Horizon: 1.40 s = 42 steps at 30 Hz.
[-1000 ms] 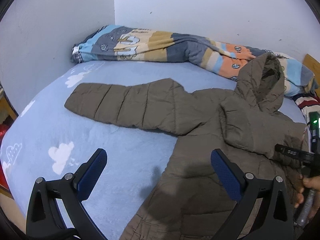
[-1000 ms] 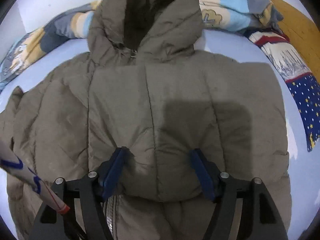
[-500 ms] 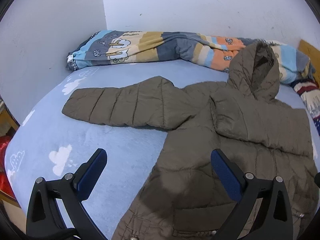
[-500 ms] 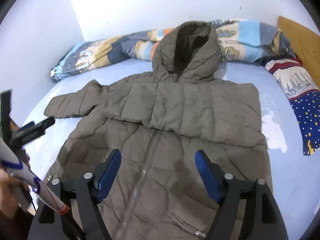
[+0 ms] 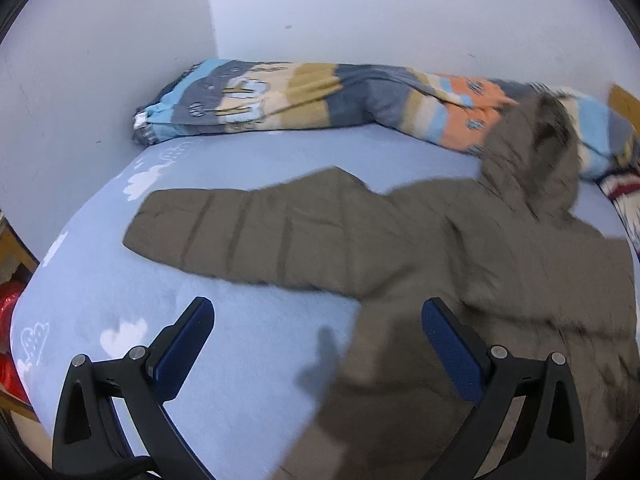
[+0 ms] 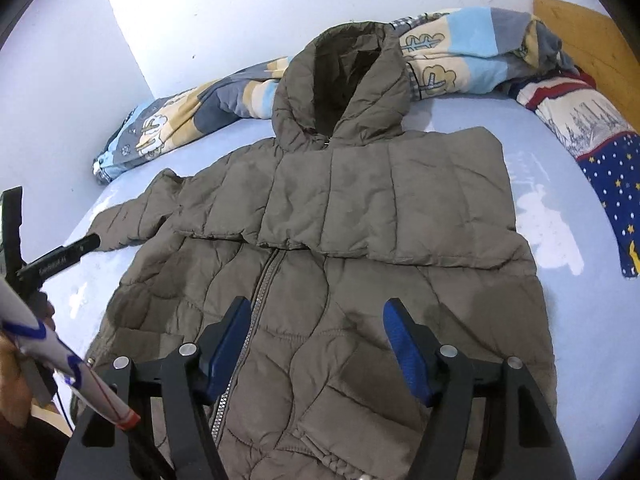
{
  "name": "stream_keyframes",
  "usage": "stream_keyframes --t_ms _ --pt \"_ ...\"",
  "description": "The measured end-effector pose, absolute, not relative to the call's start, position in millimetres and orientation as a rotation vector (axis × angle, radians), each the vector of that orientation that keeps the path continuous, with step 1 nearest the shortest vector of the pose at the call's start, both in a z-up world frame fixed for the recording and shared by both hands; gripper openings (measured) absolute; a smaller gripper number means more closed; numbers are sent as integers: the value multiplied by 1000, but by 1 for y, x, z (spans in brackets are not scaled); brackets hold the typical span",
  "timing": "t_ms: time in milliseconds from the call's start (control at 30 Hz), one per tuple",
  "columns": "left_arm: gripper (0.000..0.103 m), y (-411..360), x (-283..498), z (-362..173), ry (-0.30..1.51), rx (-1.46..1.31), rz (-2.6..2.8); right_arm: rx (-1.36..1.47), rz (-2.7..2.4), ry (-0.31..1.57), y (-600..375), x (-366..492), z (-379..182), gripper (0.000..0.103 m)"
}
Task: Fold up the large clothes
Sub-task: 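Release the sleeve from the right tool and move the left tool to the other sleeve, then grasp the other sleeve cuff with the left tool and lift it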
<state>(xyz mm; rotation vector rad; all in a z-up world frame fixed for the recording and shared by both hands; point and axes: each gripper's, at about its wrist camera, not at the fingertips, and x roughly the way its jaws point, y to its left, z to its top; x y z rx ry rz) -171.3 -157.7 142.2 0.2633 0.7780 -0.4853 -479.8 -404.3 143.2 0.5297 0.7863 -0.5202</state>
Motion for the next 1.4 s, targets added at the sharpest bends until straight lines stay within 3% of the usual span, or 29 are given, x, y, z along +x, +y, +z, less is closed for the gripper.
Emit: stream_keyframes --t_ms 200,300,333,367,600,700,933,1000,1033,1067,1200,1400 --pt "100 -106 -70 113 915 100 -380 545 -520 764 -407 -482 148 74" --pt "73 -53 -15 87 1013 -91 -298 518 -504 772 -401 -478 150 74" --pt "56 -35 0 79 1042 -168 -270 500 -503 772 -398 -476 151 74" --pt "53 -19 11 73 1066 -235 -249 487 -503 772 -396 -475 151 74" --pt "46 58 71 40 1064 -563 -239 428 -497 792 -391 -469 148 74" --pt "41 57 88 29 1050 -617 -282 428 -490 808 -391 -466 144 74" --pt "40 43 114 6 996 -669 -279 411 -504 827 -392 -462 138 74" --pt "33 37 115 10 979 -639 -277 416 -508 832 -393 -461 136 74" --pt "21 34 114 14 965 -627 -281 420 -508 836 -394 -460 134 74" --pt "17 34 111 17 948 -633 -293 422 -508 837 -395 -460 134 74" --pt "16 23 99 48 892 -574 -316 434 -523 819 -397 -463 138 74" --pt "15 -22 46 150 750 -488 -507 462 -562 749 -405 -475 154 74"
